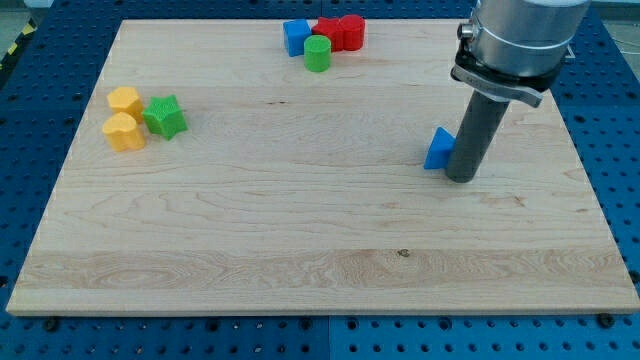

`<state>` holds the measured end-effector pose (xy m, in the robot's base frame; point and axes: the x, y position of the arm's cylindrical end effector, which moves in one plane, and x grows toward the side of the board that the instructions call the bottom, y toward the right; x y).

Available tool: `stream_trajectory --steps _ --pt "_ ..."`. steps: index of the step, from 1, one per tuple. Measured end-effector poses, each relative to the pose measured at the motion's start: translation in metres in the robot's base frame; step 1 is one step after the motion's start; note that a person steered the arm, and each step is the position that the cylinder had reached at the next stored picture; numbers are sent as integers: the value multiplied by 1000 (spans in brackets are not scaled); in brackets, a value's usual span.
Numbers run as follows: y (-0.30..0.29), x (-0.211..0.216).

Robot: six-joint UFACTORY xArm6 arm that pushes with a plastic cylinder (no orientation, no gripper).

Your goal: Move the triangle to the center

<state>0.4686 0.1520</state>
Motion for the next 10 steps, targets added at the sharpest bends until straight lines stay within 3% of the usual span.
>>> stream_trajectory --steps 3,10 --pt "-1 -42" --pt "-14 -44"
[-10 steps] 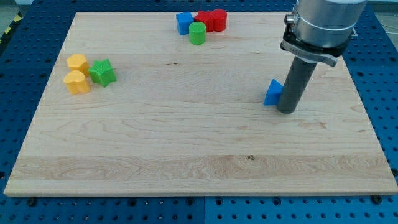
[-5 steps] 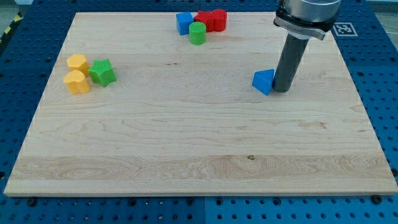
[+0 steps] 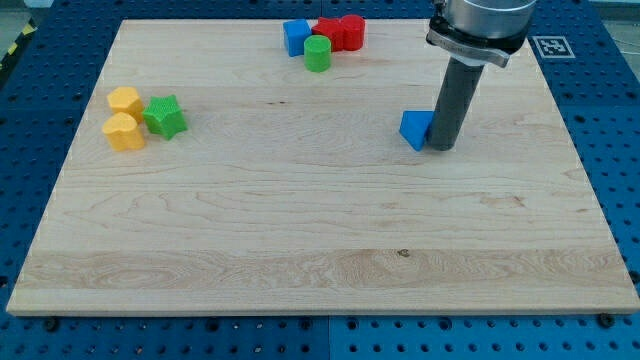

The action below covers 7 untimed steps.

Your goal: Move the triangle to the center

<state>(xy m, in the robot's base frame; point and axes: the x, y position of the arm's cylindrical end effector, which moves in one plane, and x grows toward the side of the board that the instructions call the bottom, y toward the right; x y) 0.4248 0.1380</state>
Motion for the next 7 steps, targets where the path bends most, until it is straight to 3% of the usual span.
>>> stream_trajectory --steps 3,7 --pt "-1 -8" --pt "-19 15"
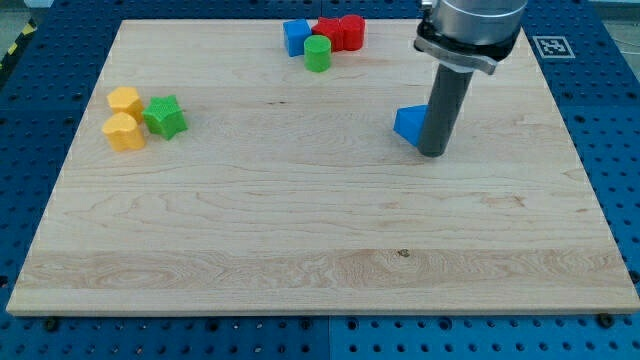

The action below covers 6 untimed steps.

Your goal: Move the triangle to the center

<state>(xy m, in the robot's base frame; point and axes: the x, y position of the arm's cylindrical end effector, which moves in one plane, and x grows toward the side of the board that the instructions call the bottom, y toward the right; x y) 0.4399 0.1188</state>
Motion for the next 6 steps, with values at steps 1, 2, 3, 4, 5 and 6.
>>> stream_trajectory --steps 1,2,3,4,5,6 --pt "-8 -11" --pt "-9 -15" --pt "-9 -33" --pt "-9 -38" --pt "-13 -38" --pt "-35 -38"
